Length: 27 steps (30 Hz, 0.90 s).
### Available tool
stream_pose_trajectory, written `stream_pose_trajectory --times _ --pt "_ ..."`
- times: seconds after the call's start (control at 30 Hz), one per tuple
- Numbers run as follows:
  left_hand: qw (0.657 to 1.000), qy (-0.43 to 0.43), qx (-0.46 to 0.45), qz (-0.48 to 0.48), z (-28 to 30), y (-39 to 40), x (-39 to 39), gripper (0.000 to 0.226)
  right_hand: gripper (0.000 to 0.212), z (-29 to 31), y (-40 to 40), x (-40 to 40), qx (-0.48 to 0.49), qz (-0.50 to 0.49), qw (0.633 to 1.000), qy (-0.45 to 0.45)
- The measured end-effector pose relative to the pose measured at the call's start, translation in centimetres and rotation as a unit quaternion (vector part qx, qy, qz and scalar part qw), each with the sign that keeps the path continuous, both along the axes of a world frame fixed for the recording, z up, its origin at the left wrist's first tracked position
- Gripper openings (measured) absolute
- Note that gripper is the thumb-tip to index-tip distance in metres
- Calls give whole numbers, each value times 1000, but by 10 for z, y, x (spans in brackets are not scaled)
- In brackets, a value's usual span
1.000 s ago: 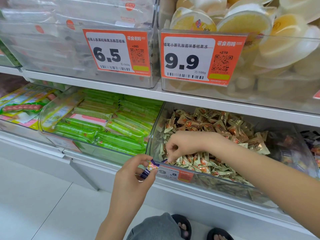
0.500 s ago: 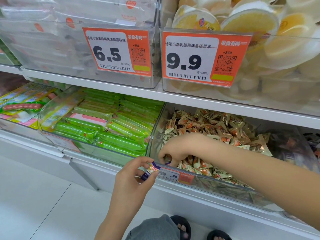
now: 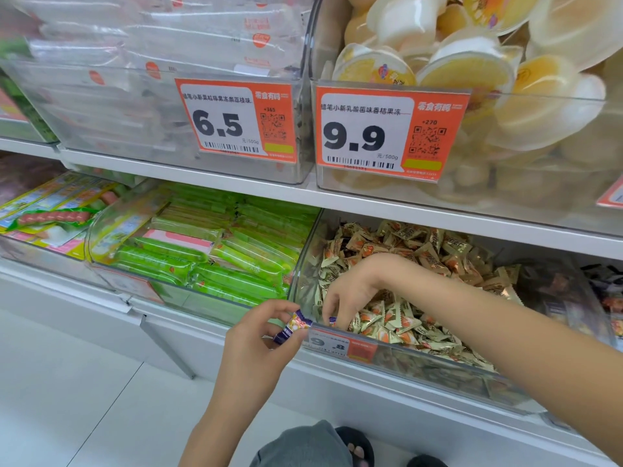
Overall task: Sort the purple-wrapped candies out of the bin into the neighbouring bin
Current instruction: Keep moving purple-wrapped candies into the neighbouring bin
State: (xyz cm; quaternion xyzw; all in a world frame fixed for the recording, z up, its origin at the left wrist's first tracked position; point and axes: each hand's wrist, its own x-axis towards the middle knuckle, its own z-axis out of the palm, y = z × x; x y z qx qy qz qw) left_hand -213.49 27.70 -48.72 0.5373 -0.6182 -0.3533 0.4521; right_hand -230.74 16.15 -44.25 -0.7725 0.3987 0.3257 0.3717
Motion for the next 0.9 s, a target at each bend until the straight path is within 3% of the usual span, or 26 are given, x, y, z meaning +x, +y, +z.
stream_pose_trajectory --times 0.1,0.2,0.33,0.43,0.63,0.8,0.9 --pt "1000 -1 4 -6 2 -1 -3 31 34 -5 0 9 3 29 998 61" --pt "1000 -4 9 -11 3 -1 -3 32 32 -9 -1 10 9 38 997 59" --pt "1000 6 10 -3 4 -3 -3 33 18 1 -4 -9 -32 -68 992 -105" --pt "1000 8 -1 4 7 -4 -8 36 14 8 -4 -29 -61 -209 942 -255" --pt "999 -13 -8 35 16 -7 -19 32 14 8 6 -52 33 -367 852 -373" --pt "998 -14 -25 55 27 -5 -28 27 21 13 25 -59 96 -511 697 -494" --pt "999 -5 -25 43 35 -9 -37 26 35 20 43 -67 93 -501 692 -511"
